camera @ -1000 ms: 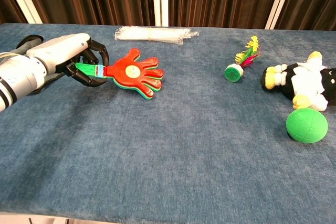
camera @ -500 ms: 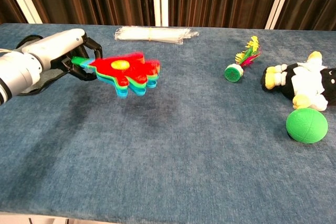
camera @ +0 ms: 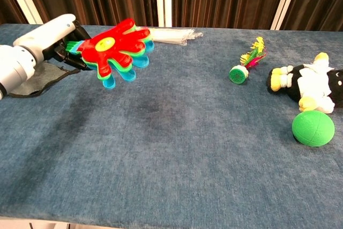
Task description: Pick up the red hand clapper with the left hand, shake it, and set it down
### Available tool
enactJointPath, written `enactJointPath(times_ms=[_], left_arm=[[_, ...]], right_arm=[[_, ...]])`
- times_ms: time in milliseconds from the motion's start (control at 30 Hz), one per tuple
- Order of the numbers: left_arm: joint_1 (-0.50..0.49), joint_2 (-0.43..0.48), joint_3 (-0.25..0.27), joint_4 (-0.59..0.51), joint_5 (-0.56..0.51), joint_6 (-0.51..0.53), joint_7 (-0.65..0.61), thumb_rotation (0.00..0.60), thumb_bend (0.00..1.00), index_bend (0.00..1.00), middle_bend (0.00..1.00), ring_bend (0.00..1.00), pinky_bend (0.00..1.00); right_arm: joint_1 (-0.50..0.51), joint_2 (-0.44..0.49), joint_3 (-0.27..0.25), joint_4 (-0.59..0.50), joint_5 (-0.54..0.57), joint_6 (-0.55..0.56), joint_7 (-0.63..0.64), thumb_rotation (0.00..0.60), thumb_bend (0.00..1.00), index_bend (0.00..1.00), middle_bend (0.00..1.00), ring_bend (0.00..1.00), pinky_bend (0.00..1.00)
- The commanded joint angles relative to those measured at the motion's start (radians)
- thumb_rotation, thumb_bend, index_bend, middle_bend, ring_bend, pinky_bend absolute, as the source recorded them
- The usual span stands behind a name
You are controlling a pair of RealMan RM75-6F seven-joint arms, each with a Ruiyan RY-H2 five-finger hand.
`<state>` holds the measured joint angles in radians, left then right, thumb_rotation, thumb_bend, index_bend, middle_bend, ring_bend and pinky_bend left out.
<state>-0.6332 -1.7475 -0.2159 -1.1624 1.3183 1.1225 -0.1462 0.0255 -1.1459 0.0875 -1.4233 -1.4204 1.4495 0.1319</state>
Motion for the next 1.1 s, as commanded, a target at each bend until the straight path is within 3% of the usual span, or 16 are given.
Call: enactJointPath(times_ms=[33,267,500,600,833,1033,1100], left_arm=[[0.0,0.016,0.0,-0.011,0.0,-0.014,-0.011,0.6,0.28,1.0,1.0,1.0,1.0],[0.002,0.076,-0.007,-0.09,-0.043,-0.078,-0.022,0.6,0.33,1.0,1.0,1.0,1.0],[0.01,0.143,-0.027,-0.168,-0.085,-0.09,0.009,0.6,0.69,1.0,1.0,1.0,1.0],[0.013,0.172,-0.026,-0.191,-0.091,-0.09,0.038,0.6,0.77,1.0,1.0,1.0,1.0],[0.019,0.223,-0.025,-0.244,-0.106,-0.07,0.13,0.6,0.79,1.0,1.0,1.0,1.0],[0.018,0.275,-0.008,-0.254,-0.055,0.019,0.34,0.6,0.79,1.0,1.0,1.0,1.0],[0.035,0.286,-0.039,-0.3,-0.095,0.033,0.279,0.6,0.78,1.0,1.0,1.0,1.0]], right_arm=[[0.001,0.0,0.0,-0.002,0.001,-0.001,-0.002,0.6,0.32,0.0,0.0,0.0,0.0],[0.0,0.001,-0.001,-0.01,-0.002,0.002,-0.007,0.6,0.32,0.0,0.0,0.0,0.0],[0.002,0.001,-0.005,-0.017,-0.008,0.001,-0.014,0.6,0.32,0.0,0.0,0.0,0.0],[0.003,0.0,-0.006,-0.021,-0.01,0.0,-0.018,0.6,0.32,0.0,0.0,0.0,0.0],[0.005,0.001,-0.007,-0.029,-0.013,0.001,-0.027,0.6,0.31,0.0,0.0,0.0,0.0],[0.005,0.007,-0.006,-0.043,-0.018,0.011,-0.036,0.6,0.31,0.0,0.0,0.0,0.0],[0.005,0.009,-0.006,-0.045,-0.019,0.012,-0.036,0.6,0.31,0.0,0.0,0.0,0.0]])
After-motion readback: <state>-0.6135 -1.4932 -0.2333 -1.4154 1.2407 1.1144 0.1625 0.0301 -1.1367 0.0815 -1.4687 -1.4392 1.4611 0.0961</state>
